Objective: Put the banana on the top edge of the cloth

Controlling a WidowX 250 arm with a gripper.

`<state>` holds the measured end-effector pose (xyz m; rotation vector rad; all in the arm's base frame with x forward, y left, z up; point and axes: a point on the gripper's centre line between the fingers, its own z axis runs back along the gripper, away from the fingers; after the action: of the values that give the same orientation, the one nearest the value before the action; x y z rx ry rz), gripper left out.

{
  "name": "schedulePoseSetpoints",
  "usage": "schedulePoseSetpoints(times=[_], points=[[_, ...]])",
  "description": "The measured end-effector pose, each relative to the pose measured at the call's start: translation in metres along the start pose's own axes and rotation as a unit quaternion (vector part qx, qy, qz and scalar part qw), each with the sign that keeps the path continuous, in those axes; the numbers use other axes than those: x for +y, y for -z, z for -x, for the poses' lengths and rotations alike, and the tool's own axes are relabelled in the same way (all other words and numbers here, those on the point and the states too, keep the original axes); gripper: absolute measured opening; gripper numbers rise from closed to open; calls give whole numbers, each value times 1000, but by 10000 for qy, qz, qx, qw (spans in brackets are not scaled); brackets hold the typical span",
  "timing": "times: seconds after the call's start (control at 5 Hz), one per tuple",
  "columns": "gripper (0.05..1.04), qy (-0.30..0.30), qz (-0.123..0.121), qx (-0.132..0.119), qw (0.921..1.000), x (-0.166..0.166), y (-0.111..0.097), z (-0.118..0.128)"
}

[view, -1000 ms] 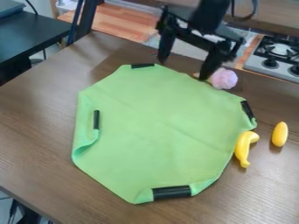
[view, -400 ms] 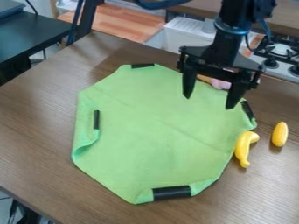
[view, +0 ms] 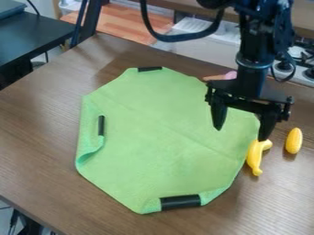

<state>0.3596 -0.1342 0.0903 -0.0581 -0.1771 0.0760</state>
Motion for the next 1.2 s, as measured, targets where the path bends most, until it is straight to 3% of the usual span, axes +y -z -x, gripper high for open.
schedulePoseSetpoints(times=[0.4,1.2], points=[[999,81,197,207,9996,-10,24,1],[999,118,361,450,9983,-33,35,-10]])
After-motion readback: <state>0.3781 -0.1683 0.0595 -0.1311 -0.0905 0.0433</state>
